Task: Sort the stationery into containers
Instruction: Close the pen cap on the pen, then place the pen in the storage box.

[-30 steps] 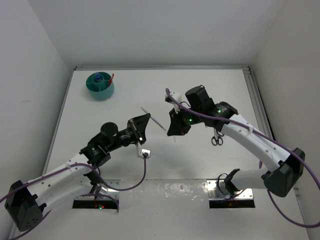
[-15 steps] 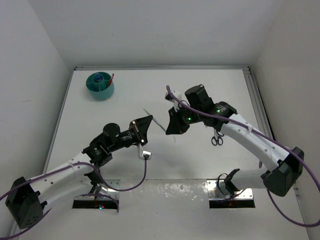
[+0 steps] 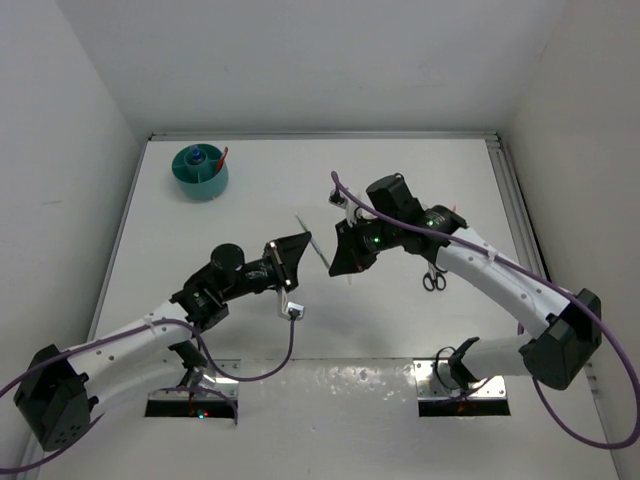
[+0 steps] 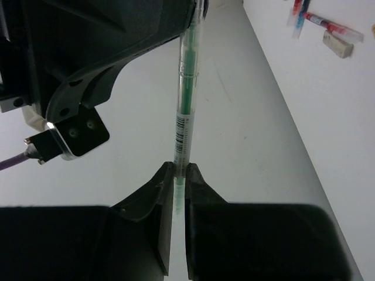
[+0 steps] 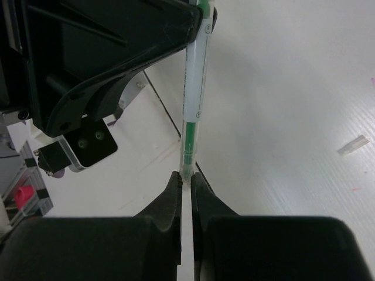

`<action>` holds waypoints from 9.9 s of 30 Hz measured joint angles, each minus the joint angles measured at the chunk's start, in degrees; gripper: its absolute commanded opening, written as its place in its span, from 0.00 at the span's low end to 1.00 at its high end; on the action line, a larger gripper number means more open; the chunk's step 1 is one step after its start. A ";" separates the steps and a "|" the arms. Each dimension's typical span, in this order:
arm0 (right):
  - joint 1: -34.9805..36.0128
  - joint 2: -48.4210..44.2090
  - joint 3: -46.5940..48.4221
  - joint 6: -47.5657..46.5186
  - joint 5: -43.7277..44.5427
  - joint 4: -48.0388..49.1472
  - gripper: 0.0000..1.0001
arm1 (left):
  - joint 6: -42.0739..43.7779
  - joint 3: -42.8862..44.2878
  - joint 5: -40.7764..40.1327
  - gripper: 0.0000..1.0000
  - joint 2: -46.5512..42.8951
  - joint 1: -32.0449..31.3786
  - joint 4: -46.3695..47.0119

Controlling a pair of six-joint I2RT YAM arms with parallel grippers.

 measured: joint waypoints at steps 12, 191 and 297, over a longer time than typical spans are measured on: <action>-2.19 -0.09 -9.09 6.86 -3.26 9.79 0.00 | 0.61 -1.49 1.97 0.00 1.01 0.04 -0.59; -5.38 3.85 -3.37 -10.27 16.31 14.73 0.79 | -23.04 1.62 2.71 0.00 18.40 6.38 2.84; -20.94 37.97 36.89 -4.48 26.77 7.54 0.80 | -96.78 41.72 15.30 0.24 67.17 55.12 21.07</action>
